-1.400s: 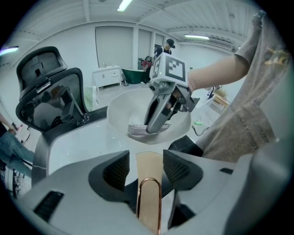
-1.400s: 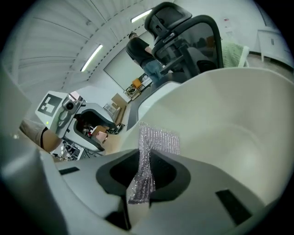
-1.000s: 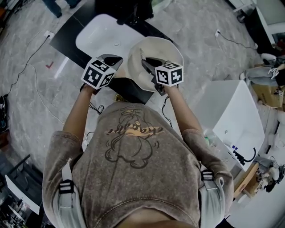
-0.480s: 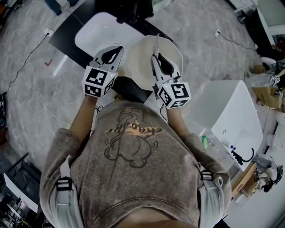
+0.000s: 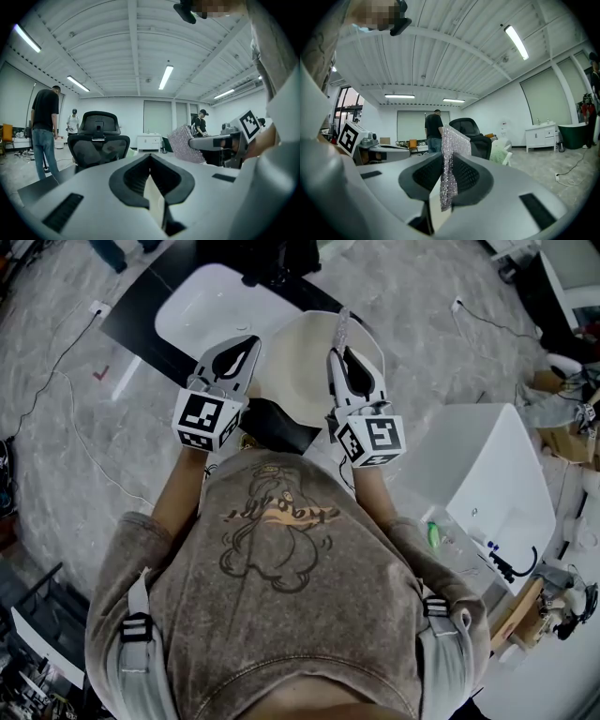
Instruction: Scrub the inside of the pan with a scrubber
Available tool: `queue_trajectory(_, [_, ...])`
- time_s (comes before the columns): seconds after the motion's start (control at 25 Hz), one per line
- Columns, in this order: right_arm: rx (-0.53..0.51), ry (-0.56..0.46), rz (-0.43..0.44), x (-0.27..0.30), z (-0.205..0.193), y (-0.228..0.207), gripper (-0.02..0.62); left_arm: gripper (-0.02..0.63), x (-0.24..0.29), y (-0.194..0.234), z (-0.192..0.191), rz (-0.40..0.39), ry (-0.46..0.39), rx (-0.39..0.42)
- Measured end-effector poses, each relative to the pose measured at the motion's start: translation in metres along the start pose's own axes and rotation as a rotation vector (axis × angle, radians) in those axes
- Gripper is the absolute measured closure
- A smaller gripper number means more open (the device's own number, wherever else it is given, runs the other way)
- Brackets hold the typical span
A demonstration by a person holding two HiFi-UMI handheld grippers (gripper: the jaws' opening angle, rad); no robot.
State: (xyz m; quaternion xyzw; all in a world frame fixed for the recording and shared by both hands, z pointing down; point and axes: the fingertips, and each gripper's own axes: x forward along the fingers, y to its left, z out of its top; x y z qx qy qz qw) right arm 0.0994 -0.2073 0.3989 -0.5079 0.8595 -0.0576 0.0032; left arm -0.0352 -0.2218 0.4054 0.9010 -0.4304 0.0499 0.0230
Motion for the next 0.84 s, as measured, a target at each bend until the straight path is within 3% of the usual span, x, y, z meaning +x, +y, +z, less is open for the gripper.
queue_trajectory(0.84, [-0.009, 0.036, 0.023, 0.000, -0.011, 0.007, 0.515, 0.589, -0.002, -0.001, -0.007, 0.007, 0.016, -0.037])
